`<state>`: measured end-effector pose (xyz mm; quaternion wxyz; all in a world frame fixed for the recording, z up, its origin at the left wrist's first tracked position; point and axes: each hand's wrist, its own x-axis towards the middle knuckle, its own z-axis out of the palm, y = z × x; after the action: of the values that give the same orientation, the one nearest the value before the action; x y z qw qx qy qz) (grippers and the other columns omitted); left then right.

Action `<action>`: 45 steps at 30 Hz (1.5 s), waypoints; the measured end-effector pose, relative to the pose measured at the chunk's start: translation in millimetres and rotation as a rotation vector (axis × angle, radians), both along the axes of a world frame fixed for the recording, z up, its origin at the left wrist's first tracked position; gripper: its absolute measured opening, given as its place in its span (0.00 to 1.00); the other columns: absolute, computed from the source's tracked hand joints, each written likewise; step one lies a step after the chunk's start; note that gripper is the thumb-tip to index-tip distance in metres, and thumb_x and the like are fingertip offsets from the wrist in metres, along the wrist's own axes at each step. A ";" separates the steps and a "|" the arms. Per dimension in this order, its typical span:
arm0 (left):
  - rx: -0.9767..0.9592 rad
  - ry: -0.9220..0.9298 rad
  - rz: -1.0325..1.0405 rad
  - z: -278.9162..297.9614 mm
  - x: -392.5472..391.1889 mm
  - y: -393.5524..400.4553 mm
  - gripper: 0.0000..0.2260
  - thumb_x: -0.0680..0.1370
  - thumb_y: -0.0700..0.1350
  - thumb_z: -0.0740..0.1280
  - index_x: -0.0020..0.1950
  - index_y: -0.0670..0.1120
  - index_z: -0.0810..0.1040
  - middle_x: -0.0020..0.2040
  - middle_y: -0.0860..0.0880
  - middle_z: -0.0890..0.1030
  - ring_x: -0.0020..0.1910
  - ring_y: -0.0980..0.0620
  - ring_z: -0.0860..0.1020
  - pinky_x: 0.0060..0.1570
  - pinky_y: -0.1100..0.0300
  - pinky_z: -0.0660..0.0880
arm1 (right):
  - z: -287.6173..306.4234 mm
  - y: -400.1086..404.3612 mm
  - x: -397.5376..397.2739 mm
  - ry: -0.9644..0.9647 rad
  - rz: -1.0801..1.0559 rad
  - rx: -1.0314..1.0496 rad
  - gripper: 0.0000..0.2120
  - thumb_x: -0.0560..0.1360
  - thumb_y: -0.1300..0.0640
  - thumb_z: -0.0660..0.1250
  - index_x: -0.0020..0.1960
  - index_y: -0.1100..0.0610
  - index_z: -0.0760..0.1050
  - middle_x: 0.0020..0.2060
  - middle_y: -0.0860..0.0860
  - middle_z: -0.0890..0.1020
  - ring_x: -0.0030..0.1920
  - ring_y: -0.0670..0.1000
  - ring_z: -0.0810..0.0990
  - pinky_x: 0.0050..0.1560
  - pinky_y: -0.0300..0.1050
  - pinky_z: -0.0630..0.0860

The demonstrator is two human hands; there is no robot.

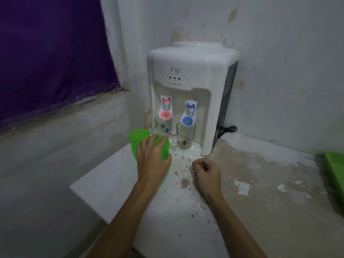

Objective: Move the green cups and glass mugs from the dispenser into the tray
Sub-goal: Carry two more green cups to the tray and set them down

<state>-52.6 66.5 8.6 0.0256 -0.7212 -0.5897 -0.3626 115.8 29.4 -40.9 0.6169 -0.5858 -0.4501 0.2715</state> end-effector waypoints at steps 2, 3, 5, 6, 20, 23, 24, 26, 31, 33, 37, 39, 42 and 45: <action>-0.004 -0.011 -0.020 -3.1 3.4 -1.3 0.29 0.71 0.45 0.75 0.72 0.49 0.76 0.71 0.45 0.75 0.68 0.42 0.71 0.68 0.47 0.69 | 0.0 -0.5 0.9 -0.007 0.004 -0.003 0.07 0.74 0.67 0.68 0.39 0.61 0.82 0.35 0.60 0.83 0.30 0.41 0.74 0.33 0.34 0.73; -0.008 -0.032 -0.030 -4.6 4.2 -2.1 0.30 0.71 0.45 0.75 0.73 0.49 0.76 0.71 0.44 0.74 0.68 0.42 0.71 0.67 0.46 0.70 | 0.0 -0.7 1.3 -0.010 0.005 -0.005 0.07 0.74 0.67 0.68 0.39 0.60 0.82 0.35 0.60 0.83 0.30 0.41 0.75 0.33 0.34 0.73; -0.003 -0.065 -0.039 -7.9 4.2 -3.0 0.31 0.70 0.44 0.76 0.73 0.49 0.75 0.69 0.43 0.72 0.70 0.42 0.70 0.65 0.47 0.73 | 0.0 -1.1 1.5 -0.016 0.005 -0.003 0.08 0.74 0.67 0.68 0.38 0.59 0.82 0.35 0.58 0.83 0.31 0.41 0.75 0.34 0.35 0.74; 0.005 -0.069 -0.038 -9.6 3.7 -3.0 0.31 0.70 0.44 0.76 0.73 0.49 0.76 0.69 0.42 0.71 0.70 0.42 0.69 0.65 0.47 0.74 | -0.1 -1.3 1.6 -0.021 0.004 0.001 0.08 0.74 0.67 0.68 0.38 0.59 0.82 0.34 0.58 0.83 0.31 0.41 0.75 0.34 0.35 0.73; 0.069 -0.184 -0.089 -14.7 3.2 -10.4 0.19 0.70 0.46 0.78 0.59 0.53 0.80 0.71 0.46 0.67 0.68 0.43 0.72 0.49 0.53 0.80 | -0.6 -5.2 5.6 0.044 0.046 -0.012 0.09 0.74 0.68 0.68 0.38 0.60 0.82 0.36 0.61 0.83 0.33 0.47 0.77 0.36 0.41 0.76; 0.086 -0.178 -0.095 -14.9 4.4 -12.0 0.15 0.69 0.45 0.79 0.53 0.50 0.81 0.69 0.46 0.70 0.67 0.43 0.73 0.49 0.53 0.80 | 1.7 -9.4 8.9 0.057 0.048 -0.013 0.08 0.74 0.68 0.67 0.38 0.61 0.82 0.36 0.62 0.83 0.32 0.46 0.77 0.36 0.40 0.75; 0.089 -0.181 -0.098 -14.8 5.3 -12.8 0.15 0.69 0.45 0.79 0.52 0.49 0.81 0.69 0.45 0.70 0.67 0.43 0.73 0.48 0.53 0.80 | 2.6 -10.5 9.9 0.059 0.047 -0.014 0.08 0.74 0.68 0.68 0.38 0.61 0.82 0.36 0.62 0.83 0.32 0.45 0.77 0.36 0.40 0.75; 0.102 -0.194 -0.112 -13.5 8.1 -14.9 0.14 0.69 0.45 0.80 0.52 0.48 0.81 0.68 0.45 0.71 0.67 0.44 0.73 0.47 0.54 0.79 | 4.0 -12.5 12.5 0.074 0.049 -0.019 0.08 0.75 0.68 0.68 0.39 0.62 0.82 0.36 0.63 0.83 0.32 0.45 0.77 0.36 0.40 0.75; 0.164 -0.222 -0.204 -5.6 25.5 -19.4 0.13 0.69 0.45 0.80 0.49 0.46 0.81 0.64 0.46 0.73 0.64 0.47 0.74 0.52 0.59 0.75 | 8.4 -18.8 31.2 0.180 0.055 -0.051 0.06 0.75 0.68 0.69 0.40 0.63 0.82 0.32 0.55 0.81 0.32 0.47 0.76 0.37 0.45 0.75; 0.162 -0.245 -0.249 -1.0 38.9 -22.9 0.13 0.69 0.45 0.79 0.49 0.47 0.80 0.64 0.47 0.73 0.64 0.47 0.76 0.53 0.60 0.74 | 11.4 -23.4 44.5 0.225 0.044 -0.058 0.07 0.75 0.67 0.69 0.40 0.63 0.82 0.32 0.54 0.81 0.32 0.48 0.77 0.38 0.46 0.76; 0.158 -0.283 -0.346 11.2 78.5 -34.3 0.13 0.69 0.47 0.79 0.49 0.49 0.80 0.63 0.50 0.74 0.60 0.49 0.77 0.50 0.59 0.75 | 20.1 -41.2 75.6 0.374 0.060 -0.062 0.07 0.77 0.67 0.69 0.41 0.61 0.81 0.32 0.55 0.80 0.32 0.53 0.75 0.35 0.46 0.74; 0.169 -0.302 -0.418 18.5 106.3 -42.1 0.13 0.69 0.47 0.79 0.49 0.50 0.80 0.62 0.51 0.75 0.58 0.50 0.78 0.49 0.60 0.75 | 27.2 -54.5 94.9 0.450 0.049 -0.054 0.07 0.77 0.66 0.69 0.42 0.60 0.81 0.34 0.57 0.80 0.32 0.54 0.76 0.33 0.45 0.72; 0.191 -0.343 -0.527 29.7 149.6 -55.4 0.12 0.69 0.49 0.77 0.49 0.51 0.79 0.61 0.54 0.75 0.57 0.55 0.78 0.51 0.63 0.74 | 40.9 -75.2 123.4 0.532 0.022 -0.065 0.04 0.79 0.59 0.68 0.46 0.57 0.80 0.41 0.57 0.84 0.37 0.53 0.81 0.37 0.46 0.77; 0.193 -0.355 -0.625 37.1 197.7 -68.0 0.13 0.68 0.47 0.78 0.49 0.48 0.81 0.60 0.50 0.77 0.58 0.52 0.79 0.55 0.63 0.74 | 54.6 -96.4 155.4 0.713 0.064 -0.122 0.10 0.80 0.51 0.66 0.53 0.56 0.82 0.45 0.55 0.88 0.41 0.53 0.87 0.45 0.53 0.82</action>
<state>145.2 -1.5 45.7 -0.1211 -0.7865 -0.2995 -0.5263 271.2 -67.0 13.7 0.6902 -0.4759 -0.2077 0.5041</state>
